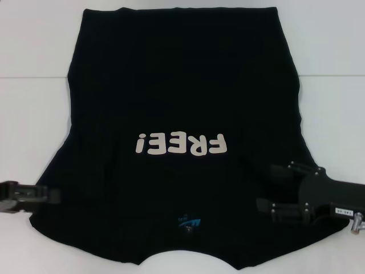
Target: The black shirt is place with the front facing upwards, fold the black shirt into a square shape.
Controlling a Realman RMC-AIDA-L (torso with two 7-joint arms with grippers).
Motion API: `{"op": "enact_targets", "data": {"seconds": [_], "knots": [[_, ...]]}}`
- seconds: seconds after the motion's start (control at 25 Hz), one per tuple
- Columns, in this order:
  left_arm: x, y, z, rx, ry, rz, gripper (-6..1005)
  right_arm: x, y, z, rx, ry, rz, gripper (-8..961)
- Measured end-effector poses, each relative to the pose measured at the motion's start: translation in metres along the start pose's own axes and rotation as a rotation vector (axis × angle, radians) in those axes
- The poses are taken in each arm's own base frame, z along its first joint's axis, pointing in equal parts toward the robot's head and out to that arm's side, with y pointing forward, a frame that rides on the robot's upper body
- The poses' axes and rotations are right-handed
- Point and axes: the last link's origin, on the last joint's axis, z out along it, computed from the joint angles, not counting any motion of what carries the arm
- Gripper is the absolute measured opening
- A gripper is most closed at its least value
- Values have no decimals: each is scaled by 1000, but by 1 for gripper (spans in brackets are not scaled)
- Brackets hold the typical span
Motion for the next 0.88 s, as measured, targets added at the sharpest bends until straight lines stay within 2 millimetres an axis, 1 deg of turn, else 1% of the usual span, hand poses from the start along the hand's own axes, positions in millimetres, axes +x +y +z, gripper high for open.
{"op": "enact_targets", "data": {"seconds": [0.12, 0.32, 0.44, 0.68, 0.88], "knots": [[3, -4, -7, 40, -2, -110, 855, 6, 2, -2, 21, -21, -2, 945], [5, -9, -7, 105, -20, -178, 850, 11, 2, -4, 51, -42, 3, 945], [4, -15, -3, 147, -29, -211, 846, 12, 1, -5, 60, -42, 9, 945], [1, -23, 11, 160, -34, -266, 839, 12, 0, -5, 68, -39, 8, 944], [2, -22, 15, 156, -36, -270, 834, 12, 0, -5, 67, -38, 8, 944]]}}
